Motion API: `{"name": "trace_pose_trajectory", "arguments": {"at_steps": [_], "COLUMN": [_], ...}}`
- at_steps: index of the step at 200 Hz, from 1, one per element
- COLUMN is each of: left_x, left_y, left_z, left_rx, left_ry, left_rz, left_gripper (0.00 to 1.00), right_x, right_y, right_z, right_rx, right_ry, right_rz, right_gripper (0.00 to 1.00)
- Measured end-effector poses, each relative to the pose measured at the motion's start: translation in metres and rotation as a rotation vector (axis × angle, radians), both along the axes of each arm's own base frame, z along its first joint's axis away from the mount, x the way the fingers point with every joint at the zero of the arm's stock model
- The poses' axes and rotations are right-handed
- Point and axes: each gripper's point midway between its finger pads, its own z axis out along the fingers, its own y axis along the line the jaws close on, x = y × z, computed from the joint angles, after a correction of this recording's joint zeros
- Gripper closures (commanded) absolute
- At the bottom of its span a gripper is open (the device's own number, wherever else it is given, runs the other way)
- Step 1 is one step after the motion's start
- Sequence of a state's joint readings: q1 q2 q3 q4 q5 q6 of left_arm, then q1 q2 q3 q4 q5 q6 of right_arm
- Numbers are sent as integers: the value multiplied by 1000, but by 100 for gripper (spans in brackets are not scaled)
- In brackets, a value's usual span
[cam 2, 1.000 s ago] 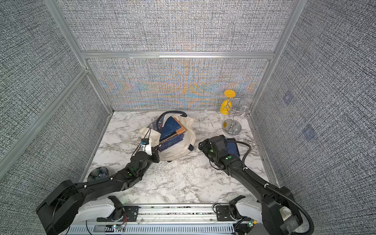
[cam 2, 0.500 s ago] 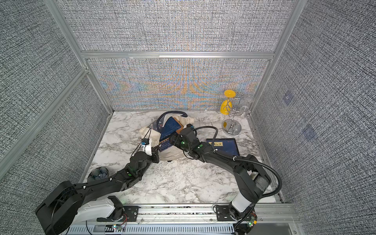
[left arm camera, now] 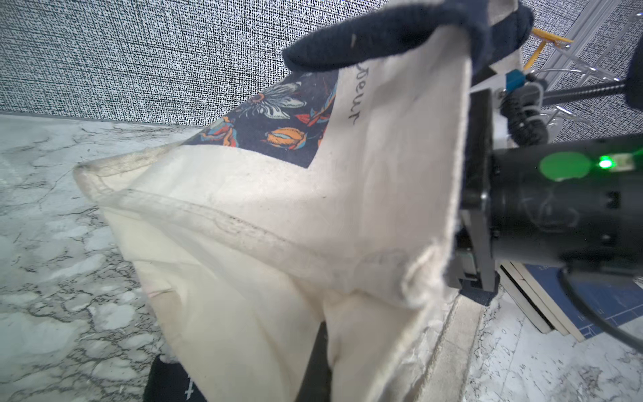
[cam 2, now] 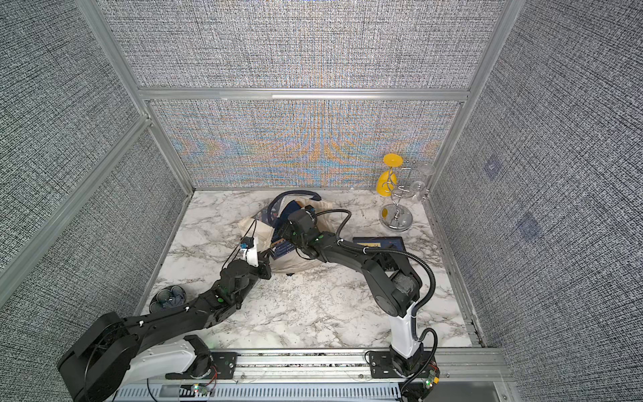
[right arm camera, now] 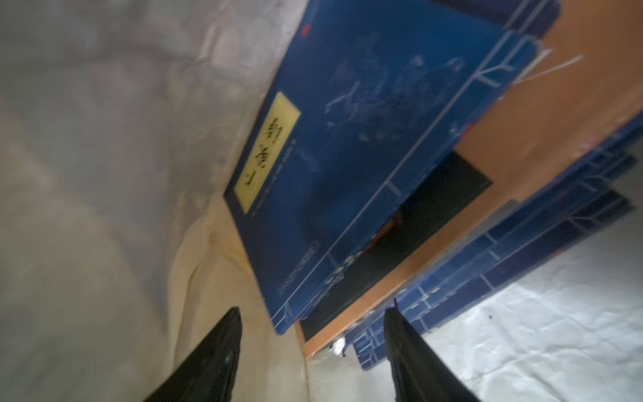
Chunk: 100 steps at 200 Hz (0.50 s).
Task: Take out the books from the canvas bag
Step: Pick up the book from the canvas bag.
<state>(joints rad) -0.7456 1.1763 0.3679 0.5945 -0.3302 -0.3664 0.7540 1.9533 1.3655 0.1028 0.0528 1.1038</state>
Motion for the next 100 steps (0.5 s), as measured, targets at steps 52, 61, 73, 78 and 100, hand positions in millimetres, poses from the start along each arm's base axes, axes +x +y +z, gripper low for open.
{"name": "trace_pose_trajectory", "arguments": {"at_steps": [52,61,73,78,100], "left_x": [0,0,0,0,0], "left_y": [0,0,0,0,0], "left_z": [0,0,0,0,0], "left_rx": [0,0,0,0,0], "left_ry": [1,1,1,1,1], "left_rz": [0,0,0,0,0], "left_gripper": [100,100,100,100,100], "right_x": [14,15,18,20,25], "right_y": [0,0,1,1,3], "right_z": [-7,-7,-10,-10,-13], "right_rx": [-14,-16,-20,-21,-27], "right_ry": [-7,-9,-10,-11,-16], "right_rz": [-46,-48,-50,-54,-61], "right_gripper": [41,42,45,45,47]}}
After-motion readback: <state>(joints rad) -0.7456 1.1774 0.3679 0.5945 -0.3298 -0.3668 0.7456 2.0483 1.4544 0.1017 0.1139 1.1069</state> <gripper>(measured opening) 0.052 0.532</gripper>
